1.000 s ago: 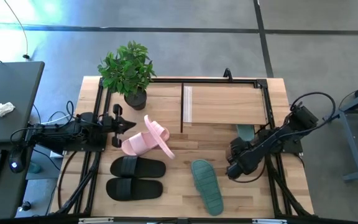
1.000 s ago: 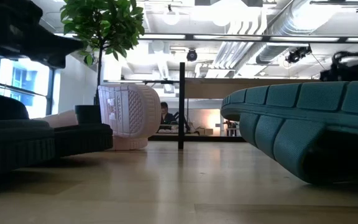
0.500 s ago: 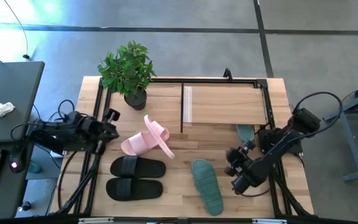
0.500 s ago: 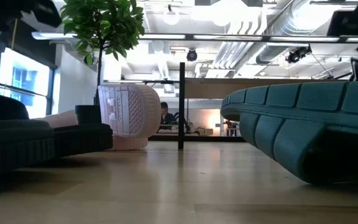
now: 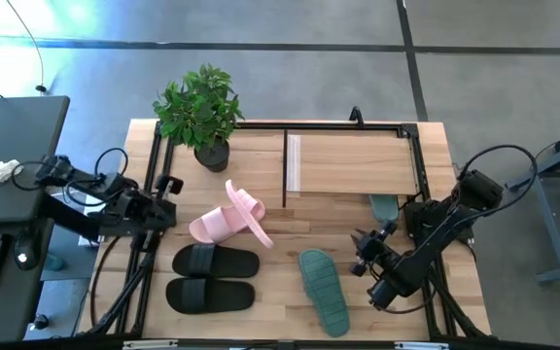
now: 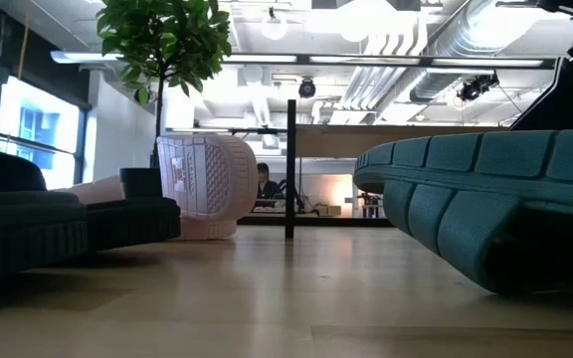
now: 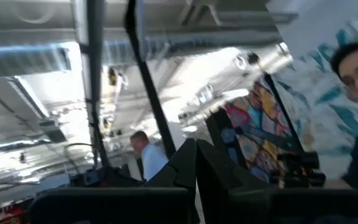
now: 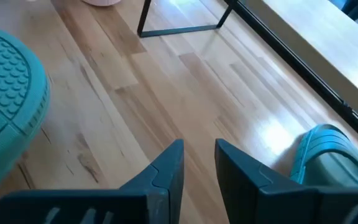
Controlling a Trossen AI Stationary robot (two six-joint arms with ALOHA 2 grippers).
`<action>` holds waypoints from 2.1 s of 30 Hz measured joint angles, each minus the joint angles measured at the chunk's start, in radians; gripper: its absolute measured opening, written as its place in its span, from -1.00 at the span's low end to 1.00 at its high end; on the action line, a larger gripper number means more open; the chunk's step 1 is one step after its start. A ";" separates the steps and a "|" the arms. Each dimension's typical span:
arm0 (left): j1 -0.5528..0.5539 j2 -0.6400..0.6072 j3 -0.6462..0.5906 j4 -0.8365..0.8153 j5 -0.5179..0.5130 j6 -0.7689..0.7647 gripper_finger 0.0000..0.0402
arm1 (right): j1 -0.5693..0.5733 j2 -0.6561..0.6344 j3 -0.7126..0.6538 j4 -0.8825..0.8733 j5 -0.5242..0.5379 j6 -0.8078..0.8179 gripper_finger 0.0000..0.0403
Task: Pick and place slides into the shelf
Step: Put the green slide under the shelf
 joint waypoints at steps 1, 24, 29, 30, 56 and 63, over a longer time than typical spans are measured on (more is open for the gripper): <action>-0.014 0.052 0.035 -0.009 0.000 0.024 -1.00 | 0.000 0.000 0.000 0.003 0.000 0.000 -0.59; -0.297 1.269 0.884 -1.041 -0.627 0.513 -1.00 | 0.000 0.000 -0.001 0.012 -0.075 -0.004 -0.59; -0.295 1.416 0.925 -1.016 -0.757 0.579 -1.00 | 0.000 0.000 -0.001 0.013 -0.075 -0.004 -0.59; -0.295 1.433 0.934 -1.012 -0.786 0.590 -1.00 | 0.000 0.000 -0.001 0.013 -0.074 -0.004 -0.59; -0.222 1.545 0.994 -0.864 -0.808 0.791 0.12 | 0.000 0.000 -0.001 0.020 -0.048 -0.007 -0.59; -0.222 1.594 0.995 -0.749 -0.858 0.894 0.23 | 0.000 0.000 -0.001 0.020 -0.049 -0.007 -0.59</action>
